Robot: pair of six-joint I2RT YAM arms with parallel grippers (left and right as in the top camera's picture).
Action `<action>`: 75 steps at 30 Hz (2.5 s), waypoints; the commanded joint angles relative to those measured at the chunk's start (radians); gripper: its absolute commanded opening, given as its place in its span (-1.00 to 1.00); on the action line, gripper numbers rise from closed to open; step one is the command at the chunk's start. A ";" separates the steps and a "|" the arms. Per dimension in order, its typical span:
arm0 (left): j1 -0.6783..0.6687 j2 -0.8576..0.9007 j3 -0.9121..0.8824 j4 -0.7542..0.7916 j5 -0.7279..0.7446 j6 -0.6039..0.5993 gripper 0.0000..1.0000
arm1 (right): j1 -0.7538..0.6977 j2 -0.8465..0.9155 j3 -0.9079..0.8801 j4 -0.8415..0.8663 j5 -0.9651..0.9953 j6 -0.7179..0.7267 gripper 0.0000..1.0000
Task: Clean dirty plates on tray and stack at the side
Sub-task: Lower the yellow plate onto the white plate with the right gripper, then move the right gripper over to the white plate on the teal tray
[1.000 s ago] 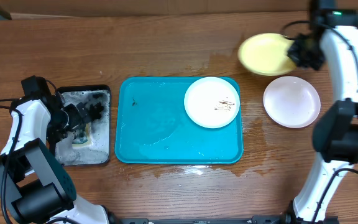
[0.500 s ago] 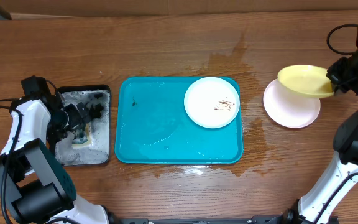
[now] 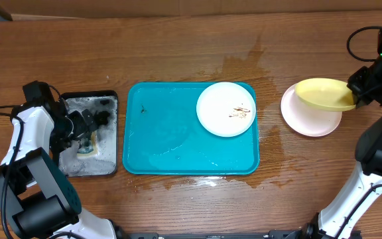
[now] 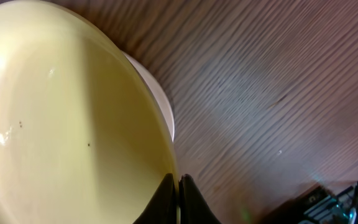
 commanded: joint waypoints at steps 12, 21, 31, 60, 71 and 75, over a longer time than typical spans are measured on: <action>-0.005 -0.021 0.010 0.001 0.007 0.019 0.99 | 0.035 -0.028 -0.071 0.031 -0.061 -0.101 -0.42; -0.005 -0.021 0.010 0.001 0.007 0.019 1.00 | 0.123 -0.028 0.060 0.000 -0.646 -0.561 -0.21; -0.005 -0.021 0.010 0.001 0.007 0.019 1.00 | 0.613 -0.027 -0.035 0.185 -0.506 -0.416 -0.21; -0.005 -0.021 0.010 0.001 0.007 0.019 1.00 | 1.027 -0.027 -0.426 0.761 -0.042 -0.200 -0.79; -0.005 -0.021 0.010 0.001 0.007 0.019 1.00 | 1.027 -0.027 -0.435 0.965 -0.564 0.285 -0.83; -0.005 -0.021 0.010 0.001 0.007 0.019 0.99 | 1.025 -0.027 -0.434 1.183 -0.733 0.401 -0.71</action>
